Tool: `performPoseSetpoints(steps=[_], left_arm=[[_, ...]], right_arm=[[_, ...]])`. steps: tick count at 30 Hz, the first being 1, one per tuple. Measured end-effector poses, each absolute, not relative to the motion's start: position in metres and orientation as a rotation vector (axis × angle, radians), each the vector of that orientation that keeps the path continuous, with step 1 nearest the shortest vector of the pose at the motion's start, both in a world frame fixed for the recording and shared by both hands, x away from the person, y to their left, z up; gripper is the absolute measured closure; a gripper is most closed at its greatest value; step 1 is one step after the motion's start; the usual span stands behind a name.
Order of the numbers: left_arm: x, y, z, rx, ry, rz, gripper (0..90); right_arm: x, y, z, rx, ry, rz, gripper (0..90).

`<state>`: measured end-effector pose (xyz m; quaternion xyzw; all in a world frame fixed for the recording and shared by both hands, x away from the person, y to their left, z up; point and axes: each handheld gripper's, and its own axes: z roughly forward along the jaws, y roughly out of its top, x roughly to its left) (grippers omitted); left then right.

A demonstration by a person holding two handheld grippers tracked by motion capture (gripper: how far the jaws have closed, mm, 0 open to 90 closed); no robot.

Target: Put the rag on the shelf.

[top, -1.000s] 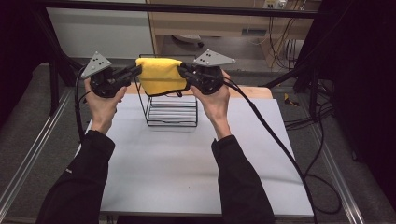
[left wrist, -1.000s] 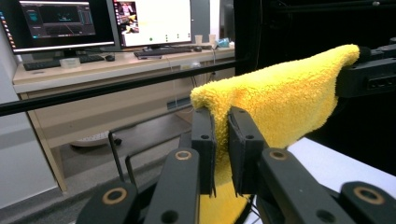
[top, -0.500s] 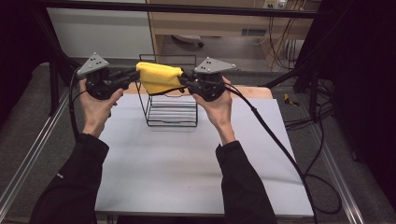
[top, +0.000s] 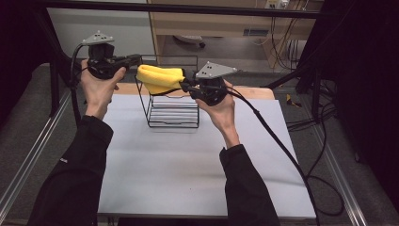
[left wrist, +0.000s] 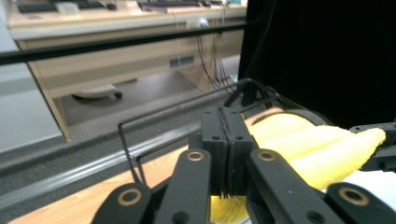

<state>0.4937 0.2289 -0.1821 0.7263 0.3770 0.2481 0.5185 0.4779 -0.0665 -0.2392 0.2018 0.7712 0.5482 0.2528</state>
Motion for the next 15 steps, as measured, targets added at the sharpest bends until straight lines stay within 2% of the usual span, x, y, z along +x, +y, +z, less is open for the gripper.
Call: performPoseSetpoints(steps=[9, 15], left_arm=[[0.489, 0.226, -0.209, 1.807, 0.857, 0.530, 89.7], [0.486, 0.228, -0.220, 1.838, 0.841, 0.529, 89.8]], right_arm=[[0.477, -0.068, -0.244, 0.552, 2.132, 1.471, 72.0], [0.473, -0.069, -0.241, 0.570, 2.124, 1.508, 55.1]])
